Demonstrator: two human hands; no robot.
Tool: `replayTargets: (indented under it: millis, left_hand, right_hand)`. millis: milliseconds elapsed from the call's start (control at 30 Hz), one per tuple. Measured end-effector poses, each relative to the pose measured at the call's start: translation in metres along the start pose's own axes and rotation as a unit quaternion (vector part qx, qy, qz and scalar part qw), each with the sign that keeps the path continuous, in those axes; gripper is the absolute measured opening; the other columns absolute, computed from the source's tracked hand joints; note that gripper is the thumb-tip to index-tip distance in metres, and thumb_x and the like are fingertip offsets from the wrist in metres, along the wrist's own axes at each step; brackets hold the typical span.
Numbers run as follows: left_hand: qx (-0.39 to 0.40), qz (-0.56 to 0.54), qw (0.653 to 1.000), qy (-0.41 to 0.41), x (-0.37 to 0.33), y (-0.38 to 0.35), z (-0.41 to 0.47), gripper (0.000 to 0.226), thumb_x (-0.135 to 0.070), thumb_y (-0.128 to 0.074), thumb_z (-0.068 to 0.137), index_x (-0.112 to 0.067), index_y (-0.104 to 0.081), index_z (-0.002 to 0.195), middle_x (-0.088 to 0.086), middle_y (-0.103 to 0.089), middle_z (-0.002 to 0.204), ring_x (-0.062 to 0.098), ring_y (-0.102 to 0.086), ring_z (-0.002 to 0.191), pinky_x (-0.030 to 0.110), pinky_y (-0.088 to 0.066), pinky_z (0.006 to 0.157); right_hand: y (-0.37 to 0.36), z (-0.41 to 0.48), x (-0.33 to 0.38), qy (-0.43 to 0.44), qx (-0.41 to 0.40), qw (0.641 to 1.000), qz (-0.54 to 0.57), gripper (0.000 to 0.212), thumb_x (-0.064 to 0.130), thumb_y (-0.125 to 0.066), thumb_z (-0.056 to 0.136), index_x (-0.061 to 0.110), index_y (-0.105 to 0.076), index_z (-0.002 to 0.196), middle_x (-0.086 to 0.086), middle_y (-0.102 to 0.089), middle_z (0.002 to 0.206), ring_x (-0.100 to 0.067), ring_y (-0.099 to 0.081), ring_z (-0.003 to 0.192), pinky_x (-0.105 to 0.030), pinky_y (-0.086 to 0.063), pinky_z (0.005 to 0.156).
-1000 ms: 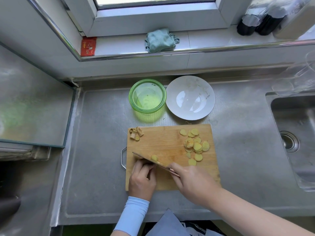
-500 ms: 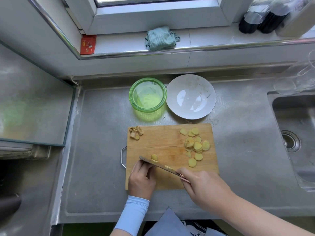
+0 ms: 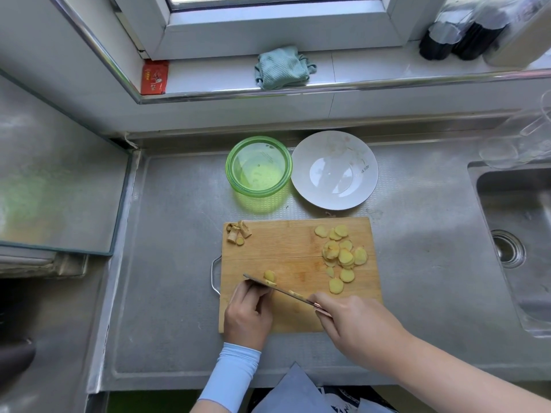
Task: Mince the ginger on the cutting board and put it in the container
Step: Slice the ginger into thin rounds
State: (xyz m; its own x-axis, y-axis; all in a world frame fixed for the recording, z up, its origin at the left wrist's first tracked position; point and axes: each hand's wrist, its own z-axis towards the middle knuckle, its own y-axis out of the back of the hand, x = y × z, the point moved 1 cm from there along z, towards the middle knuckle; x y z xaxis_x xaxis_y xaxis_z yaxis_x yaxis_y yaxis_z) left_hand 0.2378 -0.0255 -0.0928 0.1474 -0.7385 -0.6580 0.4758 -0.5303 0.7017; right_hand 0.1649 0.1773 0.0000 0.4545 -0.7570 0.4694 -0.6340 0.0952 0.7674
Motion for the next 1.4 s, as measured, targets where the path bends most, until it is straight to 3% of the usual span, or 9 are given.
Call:
replayTargets:
  millis: [300, 567, 700, 900, 1033, 1167, 1400]
  left_hand:
    - [-0.003, -0.006, 1.000, 0.006, 0.001, -0.001, -0.001, 0.011, -0.006, -0.064, 0.082, -0.008, -0.072, 0.075, 0.002, -0.067, 0.083, 0.015, -0.059, 0.080, 0.008, -0.041, 0.078]
    - [0.002, -0.005, 1.000, 0.009, 0.000, -0.003, -0.003, 0.019, -0.011, -0.057, 0.086, -0.006, -0.069, 0.072, 0.004, -0.062, 0.078, 0.022, -0.058, 0.077, 0.026, -0.046, 0.071]
    - [-0.006, 0.004, 1.000, -0.003, 0.001, -0.001, -0.003, 0.018, -0.012, -0.058, 0.084, -0.006, -0.071, 0.074, 0.005, -0.063, 0.079, 0.019, -0.057, 0.079, 0.023, -0.046, 0.070]
    - [-0.032, 0.019, 0.999, -0.007, 0.002, -0.001, -0.004, 0.017, -0.015, -0.061, 0.085, -0.008, -0.075, 0.077, 0.007, -0.068, 0.082, 0.018, -0.058, 0.081, 0.018, -0.046, 0.074]
    - [-0.022, 0.014, 1.000, -0.004, 0.004, -0.002, -0.004, 0.008, -0.002, -0.070, 0.078, -0.009, -0.074, 0.078, 0.006, -0.069, 0.085, 0.018, -0.060, 0.084, 0.007, -0.040, 0.082]
    - [-0.002, 0.017, 1.000, 0.001, 0.004, -0.003, -0.005, 0.020, 0.011, -0.077, 0.071, -0.008, -0.074, 0.077, 0.006, -0.070, 0.088, 0.017, -0.061, 0.086, 0.005, -0.038, 0.086]
    - [-0.014, 0.003, 1.000, -0.001, 0.002, -0.002, -0.004, 0.011, -0.006, -0.068, 0.083, -0.007, -0.074, 0.074, 0.006, -0.069, 0.087, 0.017, -0.061, 0.084, 0.005, -0.039, 0.084]
  right_hand:
    - [0.000, 0.003, -0.004, 0.002, 0.013, 1.000, 0.004, 0.022, 0.044, -0.029, 0.104, 0.036, -0.042, 0.120, 0.001, -0.061, 0.075, -0.029, -0.057, 0.065, -0.043, -0.051, 0.060]
    - [-0.009, 0.038, 0.011, 0.016, 0.012, 1.000, 0.000, 0.016, 0.038, -0.036, 0.104, 0.028, -0.044, 0.113, -0.005, -0.064, 0.081, -0.031, -0.056, 0.065, -0.036, -0.038, 0.051]
    - [-0.012, 0.032, 0.010, 0.028, -0.001, 1.000, -0.001, 0.020, 0.041, -0.033, 0.104, 0.031, -0.043, 0.118, -0.001, -0.066, 0.083, -0.029, -0.058, 0.066, -0.038, -0.046, 0.055]
    - [-0.010, 0.004, 0.004, 0.033, -0.021, 0.999, 0.011, 0.025, 0.042, -0.035, 0.104, 0.038, -0.042, 0.128, 0.005, -0.066, 0.081, -0.022, -0.057, 0.064, -0.038, -0.046, 0.055]
    - [-0.010, -0.001, -0.001, 0.028, -0.023, 0.999, 0.007, 0.026, 0.043, -0.034, 0.104, 0.039, -0.041, 0.128, 0.006, -0.068, 0.086, -0.024, -0.060, 0.069, -0.039, -0.050, 0.058]
    - [-0.008, -0.001, -0.002, 0.021, -0.020, 1.000, 0.001, 0.025, 0.045, -0.031, 0.105, 0.040, -0.039, 0.128, 0.007, -0.068, 0.086, -0.023, -0.061, 0.069, -0.038, -0.050, 0.057]
    - [-0.007, -0.002, -0.004, 0.013, -0.004, 1.000, 0.006, 0.025, 0.047, -0.030, 0.103, 0.040, -0.040, 0.125, 0.006, -0.068, 0.088, -0.027, -0.061, 0.072, -0.041, -0.052, 0.061]
